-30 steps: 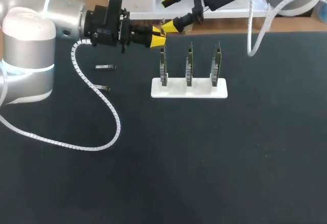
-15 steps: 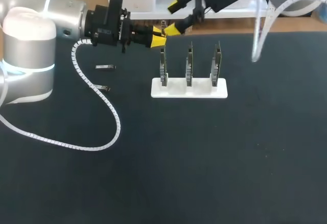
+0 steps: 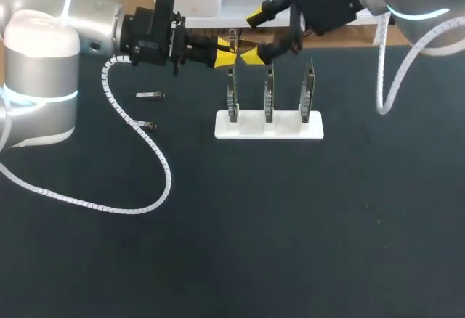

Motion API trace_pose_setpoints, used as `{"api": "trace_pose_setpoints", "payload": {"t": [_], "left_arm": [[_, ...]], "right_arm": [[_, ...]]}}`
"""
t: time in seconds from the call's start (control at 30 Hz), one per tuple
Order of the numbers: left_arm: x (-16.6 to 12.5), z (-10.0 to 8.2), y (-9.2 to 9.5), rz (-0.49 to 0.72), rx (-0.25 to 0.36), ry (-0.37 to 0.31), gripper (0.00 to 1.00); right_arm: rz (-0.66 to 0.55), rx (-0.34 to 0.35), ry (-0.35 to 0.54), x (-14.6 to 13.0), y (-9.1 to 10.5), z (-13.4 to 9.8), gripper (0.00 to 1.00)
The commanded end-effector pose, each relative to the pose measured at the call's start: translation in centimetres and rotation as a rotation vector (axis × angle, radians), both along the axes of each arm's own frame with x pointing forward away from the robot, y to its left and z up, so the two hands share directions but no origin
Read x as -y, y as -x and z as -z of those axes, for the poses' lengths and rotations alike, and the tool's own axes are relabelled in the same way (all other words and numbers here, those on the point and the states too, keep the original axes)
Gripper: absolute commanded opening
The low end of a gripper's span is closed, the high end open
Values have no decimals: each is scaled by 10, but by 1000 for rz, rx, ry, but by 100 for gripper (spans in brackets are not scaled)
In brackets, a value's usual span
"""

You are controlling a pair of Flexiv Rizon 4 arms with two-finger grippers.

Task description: Pick up the optical module with the left hand, and insert it into the network port with the right hand.

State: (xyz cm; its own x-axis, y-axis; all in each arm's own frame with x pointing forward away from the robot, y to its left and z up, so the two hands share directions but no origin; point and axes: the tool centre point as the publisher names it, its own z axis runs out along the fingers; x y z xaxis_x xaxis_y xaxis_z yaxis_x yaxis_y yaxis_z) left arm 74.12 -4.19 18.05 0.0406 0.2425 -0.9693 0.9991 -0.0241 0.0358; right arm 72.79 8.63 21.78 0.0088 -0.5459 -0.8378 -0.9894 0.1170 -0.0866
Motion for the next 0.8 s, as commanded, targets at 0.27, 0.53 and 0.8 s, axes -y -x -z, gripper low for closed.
{"api": "trace_pose_setpoints", "payload": {"t": [0.27,0.53,0.8], "left_arm": [[1,0,-2,4,-3,-4,0],[1,0,-2,4,-3,-4,0],[1,0,-2,4,-3,-4,0]], "right_arm": [[-68,16,-31,-14,-20,-7,100],[-81,7,-43,-27,-18,-9,100],[-86,-61,-45,-28,-16,-4,100]]}}
